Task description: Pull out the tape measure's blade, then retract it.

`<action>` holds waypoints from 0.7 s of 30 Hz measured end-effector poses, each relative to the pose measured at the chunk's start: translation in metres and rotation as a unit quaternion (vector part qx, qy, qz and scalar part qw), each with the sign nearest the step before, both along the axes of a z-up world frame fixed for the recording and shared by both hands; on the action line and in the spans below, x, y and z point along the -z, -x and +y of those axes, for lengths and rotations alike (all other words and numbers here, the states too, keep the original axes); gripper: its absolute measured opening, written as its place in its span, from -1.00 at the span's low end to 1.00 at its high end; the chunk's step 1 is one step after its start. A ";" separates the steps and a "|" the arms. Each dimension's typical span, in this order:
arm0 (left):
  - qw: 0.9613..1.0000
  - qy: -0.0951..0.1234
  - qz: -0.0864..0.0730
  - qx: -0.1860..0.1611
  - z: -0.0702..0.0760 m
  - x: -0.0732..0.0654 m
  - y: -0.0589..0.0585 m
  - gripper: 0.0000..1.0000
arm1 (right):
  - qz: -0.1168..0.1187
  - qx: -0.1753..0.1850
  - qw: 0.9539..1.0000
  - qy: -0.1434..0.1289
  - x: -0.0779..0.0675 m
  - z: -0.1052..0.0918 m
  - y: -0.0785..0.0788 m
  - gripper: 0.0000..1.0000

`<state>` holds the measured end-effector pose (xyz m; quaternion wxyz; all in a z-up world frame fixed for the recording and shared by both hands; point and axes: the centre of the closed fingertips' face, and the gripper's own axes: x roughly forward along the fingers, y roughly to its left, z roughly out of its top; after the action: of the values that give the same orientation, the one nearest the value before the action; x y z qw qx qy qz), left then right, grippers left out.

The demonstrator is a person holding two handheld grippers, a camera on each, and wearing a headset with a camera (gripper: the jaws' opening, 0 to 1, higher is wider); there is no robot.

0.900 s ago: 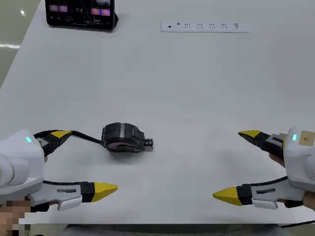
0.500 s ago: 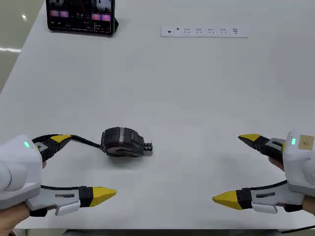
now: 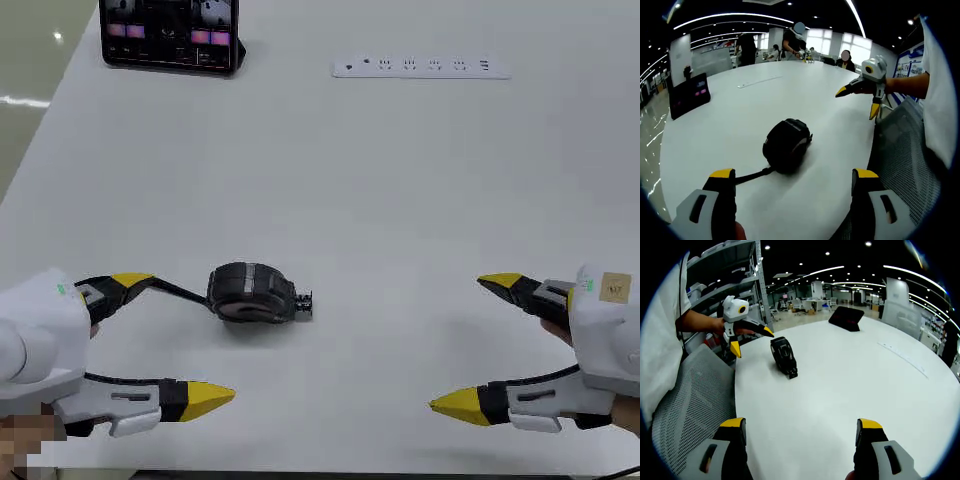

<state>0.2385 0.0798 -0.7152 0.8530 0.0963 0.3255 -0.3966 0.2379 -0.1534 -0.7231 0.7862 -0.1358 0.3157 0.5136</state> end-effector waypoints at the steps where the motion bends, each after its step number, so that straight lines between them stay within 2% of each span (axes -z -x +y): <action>1: 1.000 -0.001 0.000 0.003 0.000 0.000 0.000 0.83 | 0.000 -0.002 1.000 0.000 0.000 0.001 0.000 0.79; 5: 1.000 -0.009 0.007 0.012 0.002 0.005 0.000 0.78 | 0.000 -0.007 1.000 -0.002 0.002 0.005 -0.001 0.78; 11: 1.000 -0.017 0.006 0.025 0.001 0.005 -0.005 0.72 | 0.003 -0.015 1.000 -0.005 0.005 0.010 0.000 0.74; 16: 0.999 -0.017 0.005 0.042 -0.004 0.006 -0.009 0.63 | 0.008 -0.024 1.000 -0.011 0.006 0.014 0.002 0.63; 21: 0.998 -0.027 0.008 0.059 -0.007 0.007 -0.014 0.55 | 0.008 -0.029 0.999 -0.013 0.006 0.018 0.000 0.59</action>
<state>0.2528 0.0731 -0.7219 0.8225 0.1356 0.3364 -0.4381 0.2380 -0.1356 -0.7291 0.7700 -0.1305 0.3112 0.5414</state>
